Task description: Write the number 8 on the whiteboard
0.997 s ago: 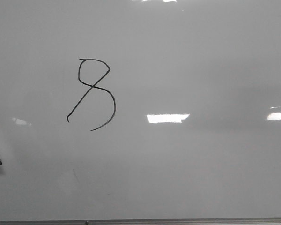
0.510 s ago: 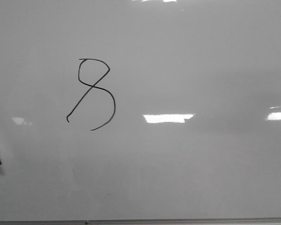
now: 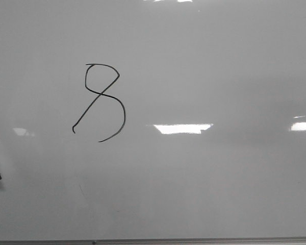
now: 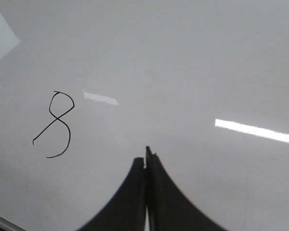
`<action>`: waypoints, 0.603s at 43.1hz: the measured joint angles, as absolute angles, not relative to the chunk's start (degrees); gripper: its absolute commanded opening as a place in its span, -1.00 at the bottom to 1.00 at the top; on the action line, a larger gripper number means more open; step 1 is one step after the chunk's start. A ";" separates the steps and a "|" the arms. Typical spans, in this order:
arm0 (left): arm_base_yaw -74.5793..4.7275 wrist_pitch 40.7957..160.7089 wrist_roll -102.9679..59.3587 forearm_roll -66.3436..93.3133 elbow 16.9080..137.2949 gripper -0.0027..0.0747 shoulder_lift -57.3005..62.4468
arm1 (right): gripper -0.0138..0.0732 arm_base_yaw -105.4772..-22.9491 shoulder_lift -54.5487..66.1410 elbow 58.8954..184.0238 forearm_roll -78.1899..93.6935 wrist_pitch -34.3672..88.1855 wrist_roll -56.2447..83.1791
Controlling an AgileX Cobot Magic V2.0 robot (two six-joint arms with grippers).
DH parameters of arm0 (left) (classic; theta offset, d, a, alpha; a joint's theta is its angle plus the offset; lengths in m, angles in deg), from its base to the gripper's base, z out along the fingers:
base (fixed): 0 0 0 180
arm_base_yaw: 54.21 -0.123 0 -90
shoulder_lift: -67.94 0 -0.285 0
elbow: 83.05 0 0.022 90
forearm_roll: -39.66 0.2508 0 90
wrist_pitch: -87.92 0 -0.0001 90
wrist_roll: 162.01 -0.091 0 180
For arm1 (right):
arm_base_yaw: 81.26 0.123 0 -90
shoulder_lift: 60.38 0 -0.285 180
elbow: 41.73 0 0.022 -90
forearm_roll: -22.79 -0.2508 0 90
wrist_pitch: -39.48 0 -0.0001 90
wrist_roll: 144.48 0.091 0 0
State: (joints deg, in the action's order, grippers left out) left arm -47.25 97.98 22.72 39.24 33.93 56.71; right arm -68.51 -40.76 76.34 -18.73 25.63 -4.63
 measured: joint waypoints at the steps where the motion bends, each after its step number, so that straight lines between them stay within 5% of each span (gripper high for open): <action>1: -47.25 97.98 22.72 39.24 33.93 -0.99 56.71 | -0.84 -68.51 -40.76 76.34 -18.73 25.63 -4.63; 26: -54.30 96.03 21.69 36.93 22.51 -0.99 60.55 | -0.84 -68.51 -40.76 76.34 -18.73 25.63 -4.63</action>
State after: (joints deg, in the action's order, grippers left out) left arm -54.30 96.03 21.69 36.93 22.51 60.55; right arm -68.51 -40.76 76.34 -18.73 25.63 -4.63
